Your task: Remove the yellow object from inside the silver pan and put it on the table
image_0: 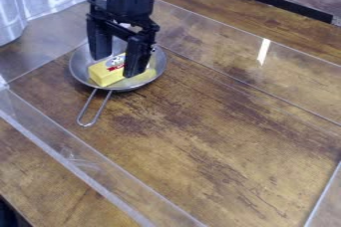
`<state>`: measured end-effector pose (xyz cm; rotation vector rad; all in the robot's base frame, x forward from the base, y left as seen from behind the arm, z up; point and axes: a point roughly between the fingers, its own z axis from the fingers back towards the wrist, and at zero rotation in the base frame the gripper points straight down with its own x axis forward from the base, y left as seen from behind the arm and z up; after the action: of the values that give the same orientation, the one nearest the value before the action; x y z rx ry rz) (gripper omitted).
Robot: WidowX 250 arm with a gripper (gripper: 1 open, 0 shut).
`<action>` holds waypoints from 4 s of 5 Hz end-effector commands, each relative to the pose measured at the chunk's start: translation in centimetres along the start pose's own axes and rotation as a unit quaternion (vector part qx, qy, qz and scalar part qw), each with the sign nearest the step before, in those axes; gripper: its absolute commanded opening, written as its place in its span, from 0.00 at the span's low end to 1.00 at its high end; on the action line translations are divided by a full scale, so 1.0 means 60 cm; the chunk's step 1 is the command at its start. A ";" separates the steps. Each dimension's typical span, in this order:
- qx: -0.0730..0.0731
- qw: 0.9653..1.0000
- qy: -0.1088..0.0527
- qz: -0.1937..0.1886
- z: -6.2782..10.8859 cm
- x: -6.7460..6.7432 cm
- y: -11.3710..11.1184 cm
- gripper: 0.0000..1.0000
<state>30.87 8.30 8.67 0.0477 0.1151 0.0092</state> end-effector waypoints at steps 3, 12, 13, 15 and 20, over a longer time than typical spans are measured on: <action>0.005 0.999 -0.039 0.000 0.016 0.027 0.041 1.00; 0.014 0.997 -0.064 -0.033 -0.044 0.075 0.077 1.00; 0.016 0.997 -0.064 -0.038 -0.054 0.078 0.079 1.00; 0.019 0.997 -0.064 -0.045 -0.074 0.086 0.083 1.00; 0.021 0.997 -0.052 -0.046 -0.110 0.101 0.097 0.00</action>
<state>36.34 14.20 1.93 0.0792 0.0037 -0.0827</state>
